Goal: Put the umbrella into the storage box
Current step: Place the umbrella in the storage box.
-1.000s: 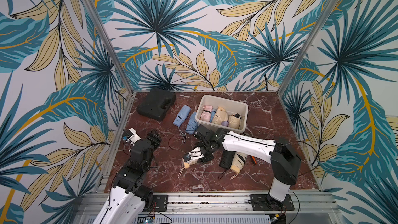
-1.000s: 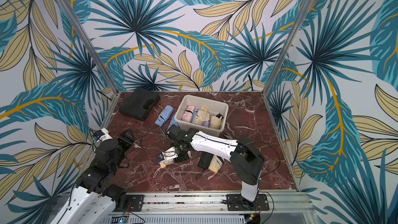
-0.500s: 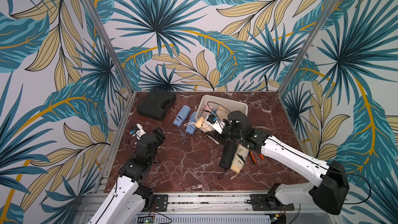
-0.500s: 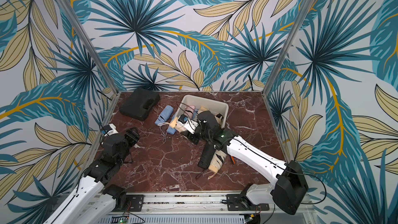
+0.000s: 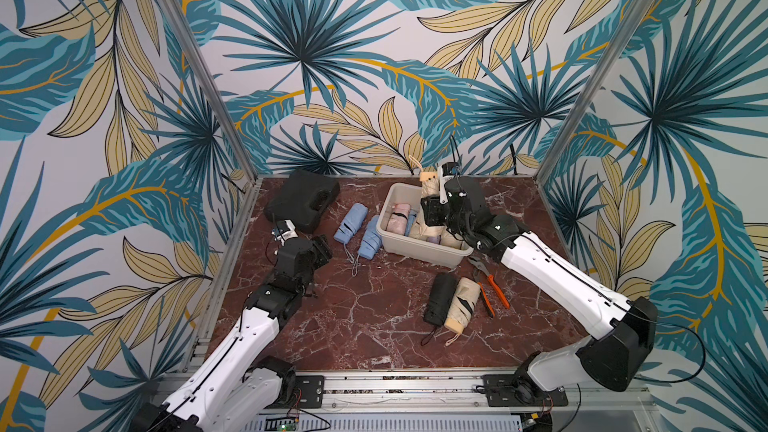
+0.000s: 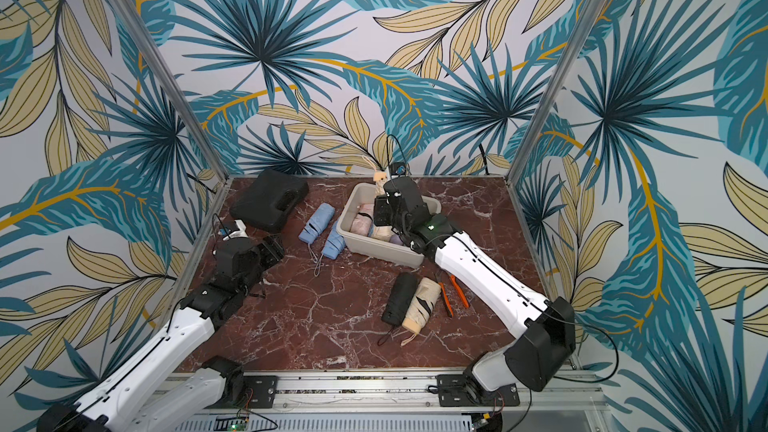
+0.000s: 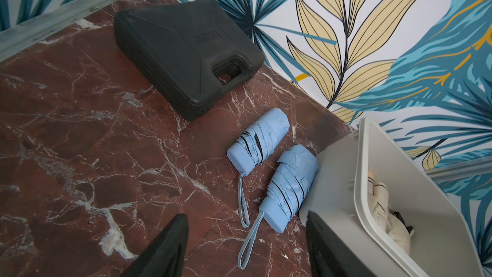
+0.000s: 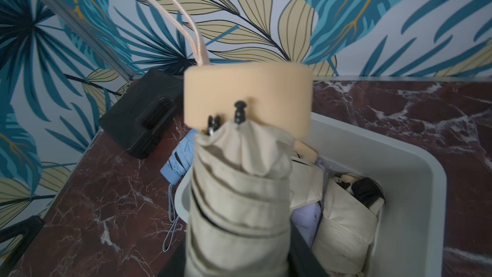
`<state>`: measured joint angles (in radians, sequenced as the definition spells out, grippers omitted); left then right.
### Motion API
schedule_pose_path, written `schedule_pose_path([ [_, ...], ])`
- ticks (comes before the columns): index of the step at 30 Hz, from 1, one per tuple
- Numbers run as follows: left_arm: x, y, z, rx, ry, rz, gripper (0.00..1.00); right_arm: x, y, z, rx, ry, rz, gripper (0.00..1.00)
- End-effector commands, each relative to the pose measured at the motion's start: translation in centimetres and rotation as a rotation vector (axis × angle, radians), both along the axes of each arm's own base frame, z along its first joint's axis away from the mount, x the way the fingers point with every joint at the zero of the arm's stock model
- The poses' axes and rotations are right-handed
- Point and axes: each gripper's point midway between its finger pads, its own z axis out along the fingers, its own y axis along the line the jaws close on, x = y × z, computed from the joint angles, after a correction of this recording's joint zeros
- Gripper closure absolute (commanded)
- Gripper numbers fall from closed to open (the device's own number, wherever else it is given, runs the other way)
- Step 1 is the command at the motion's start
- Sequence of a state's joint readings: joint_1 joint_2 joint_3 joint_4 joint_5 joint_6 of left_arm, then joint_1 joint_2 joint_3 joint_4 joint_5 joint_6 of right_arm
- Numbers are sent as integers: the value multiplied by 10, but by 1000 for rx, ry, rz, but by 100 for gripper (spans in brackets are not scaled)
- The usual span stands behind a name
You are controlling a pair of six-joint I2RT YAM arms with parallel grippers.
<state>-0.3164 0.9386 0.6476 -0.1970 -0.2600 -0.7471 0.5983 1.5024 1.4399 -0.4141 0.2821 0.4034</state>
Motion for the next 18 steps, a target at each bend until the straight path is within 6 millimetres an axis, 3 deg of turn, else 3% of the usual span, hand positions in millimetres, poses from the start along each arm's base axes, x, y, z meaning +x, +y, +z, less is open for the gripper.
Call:
schedule_pose_path([
  [1,14,-10,18,22,-40,-62,27,14,-23,-26,11,105,-160,100],
  [8,30,-24,11,29,-12,-116,25,47,-39,-58,8,177,-250,100],
  [18,37,-39,-14,59,39,-213,23,65,-58,-118,-25,291,-331,100],
])
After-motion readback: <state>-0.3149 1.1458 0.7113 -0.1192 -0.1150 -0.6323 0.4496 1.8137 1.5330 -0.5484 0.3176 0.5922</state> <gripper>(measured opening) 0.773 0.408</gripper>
